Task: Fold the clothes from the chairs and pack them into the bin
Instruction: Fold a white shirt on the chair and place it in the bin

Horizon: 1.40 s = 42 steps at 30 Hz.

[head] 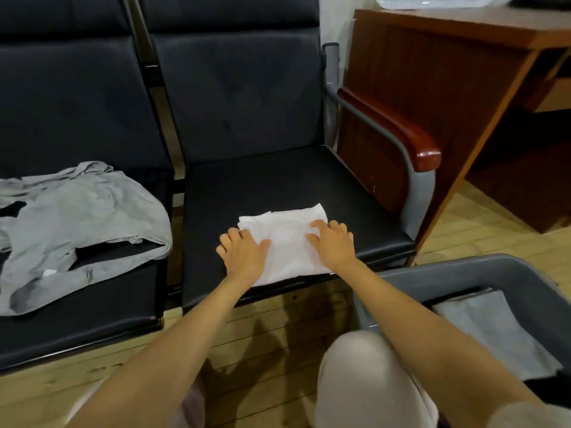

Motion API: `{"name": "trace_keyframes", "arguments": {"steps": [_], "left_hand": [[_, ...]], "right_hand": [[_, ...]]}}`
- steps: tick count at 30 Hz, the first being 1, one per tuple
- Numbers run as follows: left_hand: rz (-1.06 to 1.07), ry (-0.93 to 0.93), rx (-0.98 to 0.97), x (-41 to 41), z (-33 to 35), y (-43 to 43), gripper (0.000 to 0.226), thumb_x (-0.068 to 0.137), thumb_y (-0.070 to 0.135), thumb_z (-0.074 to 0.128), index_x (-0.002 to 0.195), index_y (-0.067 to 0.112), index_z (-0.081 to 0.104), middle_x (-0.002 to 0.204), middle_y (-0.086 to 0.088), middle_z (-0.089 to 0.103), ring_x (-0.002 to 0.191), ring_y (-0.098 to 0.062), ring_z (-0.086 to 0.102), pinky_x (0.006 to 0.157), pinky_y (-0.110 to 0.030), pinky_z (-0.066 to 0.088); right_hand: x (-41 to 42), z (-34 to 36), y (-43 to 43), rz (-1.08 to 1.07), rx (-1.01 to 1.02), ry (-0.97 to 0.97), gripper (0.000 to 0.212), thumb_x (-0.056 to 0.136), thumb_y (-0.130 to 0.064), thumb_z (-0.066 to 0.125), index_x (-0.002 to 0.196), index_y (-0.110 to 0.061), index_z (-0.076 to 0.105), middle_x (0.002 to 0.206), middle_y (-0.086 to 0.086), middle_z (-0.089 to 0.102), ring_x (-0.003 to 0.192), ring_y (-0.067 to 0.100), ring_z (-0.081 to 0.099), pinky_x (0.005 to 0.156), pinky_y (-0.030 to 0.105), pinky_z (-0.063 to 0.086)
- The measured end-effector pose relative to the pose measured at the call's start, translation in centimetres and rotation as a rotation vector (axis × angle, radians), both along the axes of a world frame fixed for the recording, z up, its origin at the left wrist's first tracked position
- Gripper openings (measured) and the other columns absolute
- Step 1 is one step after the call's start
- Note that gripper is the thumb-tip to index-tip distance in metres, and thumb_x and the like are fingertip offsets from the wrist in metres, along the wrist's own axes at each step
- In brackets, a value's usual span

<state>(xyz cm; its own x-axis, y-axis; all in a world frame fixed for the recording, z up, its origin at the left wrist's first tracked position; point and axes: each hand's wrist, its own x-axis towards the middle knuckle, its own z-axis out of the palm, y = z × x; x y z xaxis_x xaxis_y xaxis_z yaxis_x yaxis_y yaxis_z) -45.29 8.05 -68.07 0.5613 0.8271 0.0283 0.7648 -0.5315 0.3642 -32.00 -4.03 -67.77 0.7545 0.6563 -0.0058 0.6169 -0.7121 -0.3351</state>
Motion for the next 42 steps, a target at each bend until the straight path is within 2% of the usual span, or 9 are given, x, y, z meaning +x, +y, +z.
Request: {"name": "trace_keyframes", "arguments": {"steps": [7, 12, 15, 18, 21, 24, 30, 36, 42], "left_hand": [[-0.424, -0.193, -0.34, 5.7, 3.0, -7.4, 0.05, 0.097, 0.038, 0.049, 0.136, 0.017, 0.025, 0.119, -0.01, 0.057, 0.099, -0.027, 0.058, 0.085, -0.046, 0.05], [-0.711, -0.103, -0.517, 13.2, 2.0, -16.3, 0.052, 0.093, 0.049, 0.044, 0.14, 0.035, 0.027, 0.135, 0.0, 0.048, 0.113, -0.025, 0.052, 0.095, -0.048, 0.044], [-0.835, 0.163, -0.435, 16.7, -2.1, -20.9, 0.056, 0.095, 0.052, 0.035, 0.146, 0.038, 0.017, 0.144, -0.005, 0.036, 0.12, -0.032, 0.046, 0.093, -0.047, 0.04], [-0.896, 0.357, -0.493, 18.2, -6.5, -24.0, 0.056, 0.092, 0.052, 0.037, 0.139, 0.023, 0.03, 0.141, -0.014, 0.038, 0.121, -0.038, 0.043, 0.094, -0.048, 0.036], [-1.055, 0.539, -0.493, 19.4, -10.9, -25.5, 0.043, 0.097, 0.016, 0.038, 0.139, 0.021, 0.037, 0.148, -0.015, 0.024, 0.131, -0.037, 0.032, 0.109, -0.05, 0.028], [-1.151, 0.683, -0.404, 20.2, -14.7, -25.8, 0.056, 0.094, -0.001, 0.031, 0.146, 0.019, 0.03, 0.149, -0.014, 0.018, 0.136, -0.034, 0.023, 0.113, -0.047, 0.023], [-1.168, 0.824, -0.402, 19.6, -20.1, -25.1, 0.054, 0.099, 0.003, 0.027, 0.151, 0.018, 0.024, 0.154, -0.012, 0.017, 0.141, -0.031, 0.02, 0.116, -0.041, 0.022], [-1.178, 0.984, -0.26, 17.8, -21.2, -24.5, 0.076, 0.091, -0.009, 0.027, 0.154, 0.029, 0.006, 0.16, -0.005, -0.009, 0.147, -0.031, -0.007, 0.117, -0.047, 0.017], [-1.182, 0.904, -0.184, 17.1, -17.5, -24.6, 0.058, 0.096, -0.005, 0.032, 0.151, 0.013, 0.024, 0.153, -0.015, 0.023, 0.141, -0.034, 0.022, 0.111, -0.042, 0.03]], "right_hand": [[1.3, -0.7, -12.1, -0.192, 0.236, 0.043, 0.035, 0.1, -0.03, 0.044, 0.132, -0.018, 0.046, 0.13, 0.01, 0.04, 0.103, 0.031, 0.054, 0.073, 0.033, 0.043], [2.1, -3.2, -23.1, -0.498, 0.339, 0.11, 0.033, 0.098, -0.03, 0.048, 0.129, -0.018, 0.048, 0.129, 0.011, 0.04, 0.097, 0.035, 0.056, 0.078, 0.038, 0.046], [2.1, -5.9, -27.5, -0.617, 0.304, 0.175, 0.031, 0.1, -0.03, 0.045, 0.129, -0.019, 0.047, 0.129, 0.01, 0.041, 0.097, 0.033, 0.056, 0.084, 0.042, 0.048], [1.7, -9.8, -29.9, -0.696, 0.247, 0.266, 0.032, 0.099, -0.026, 0.046, 0.13, -0.016, 0.047, 0.131, 0.012, 0.041, 0.096, 0.032, 0.057, 0.084, 0.041, 0.049], [1.0, -14.1, -30.6, -0.762, 0.165, 0.456, 0.038, 0.096, -0.021, 0.05, 0.133, -0.015, 0.044, 0.135, 0.015, 0.037, 0.102, 0.037, 0.056, 0.085, 0.04, 0.047], [0.5, -17.7, -29.9, -0.771, 0.091, 0.671, 0.045, 0.096, -0.016, 0.05, 0.138, -0.011, 0.036, 0.139, 0.019, 0.031, 0.109, 0.039, 0.052, 0.089, 0.038, 0.045], [-0.8, -22.0, -27.9, -0.807, -0.09, 0.875, 0.05, 0.095, -0.008, 0.046, 0.143, -0.007, 0.03, 0.144, 0.022, 0.029, 0.122, 0.038, 0.045, 0.1, 0.041, 0.041], [-1.4, -23.6, -27.5, -0.648, -0.296, 0.982, 0.058, 0.101, -0.021, 0.04, 0.15, -0.004, 0.015, 0.154, 0.021, 0.019, 0.137, 0.035, 0.031, 0.107, 0.039, 0.033], [-2.1, -21.2, -27.3, -0.546, -0.403, 0.757, 0.038, 0.098, -0.018, 0.044, 0.134, -0.008, 0.04, 0.145, 0.017, 0.033, 0.131, 0.035, 0.036, 0.105, 0.045, 0.036]]}}
